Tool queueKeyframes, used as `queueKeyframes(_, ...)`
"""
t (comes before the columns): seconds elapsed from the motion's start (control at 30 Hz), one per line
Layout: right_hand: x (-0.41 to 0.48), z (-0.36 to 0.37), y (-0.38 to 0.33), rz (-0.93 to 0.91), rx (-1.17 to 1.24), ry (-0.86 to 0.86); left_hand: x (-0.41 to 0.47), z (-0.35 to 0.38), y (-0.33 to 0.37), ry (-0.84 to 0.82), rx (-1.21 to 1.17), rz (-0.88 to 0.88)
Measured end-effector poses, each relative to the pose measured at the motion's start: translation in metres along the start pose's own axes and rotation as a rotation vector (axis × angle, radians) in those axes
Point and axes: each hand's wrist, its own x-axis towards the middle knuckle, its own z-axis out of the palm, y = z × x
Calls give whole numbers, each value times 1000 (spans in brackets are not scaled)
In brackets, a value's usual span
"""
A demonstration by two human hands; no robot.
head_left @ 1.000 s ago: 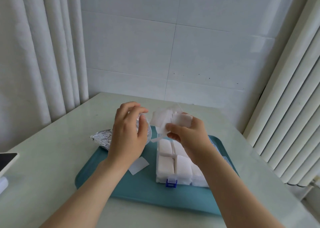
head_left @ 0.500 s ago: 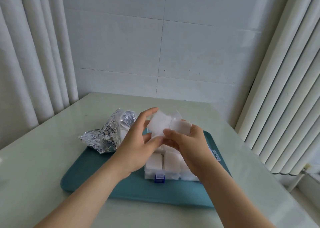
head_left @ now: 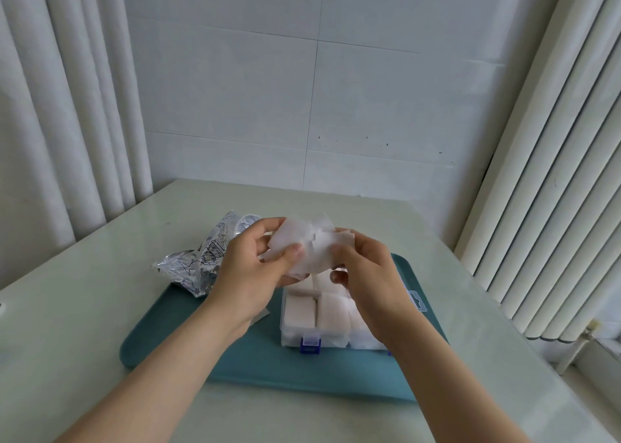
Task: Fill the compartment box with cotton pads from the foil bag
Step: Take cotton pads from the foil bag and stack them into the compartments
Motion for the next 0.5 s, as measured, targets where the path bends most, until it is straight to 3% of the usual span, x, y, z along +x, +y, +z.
queueKeyframes(0.17,1,-7,1,-65,62,232,1,-1,0,63,-6,38)
queueKeyframes(0.37,1,-9,-3,-49,132,254,2,-4,-2,172,26,76)
queueKeyframes(0.5,-1,-10,-8,-82,277,294,0,-7,-1,258,238,154)
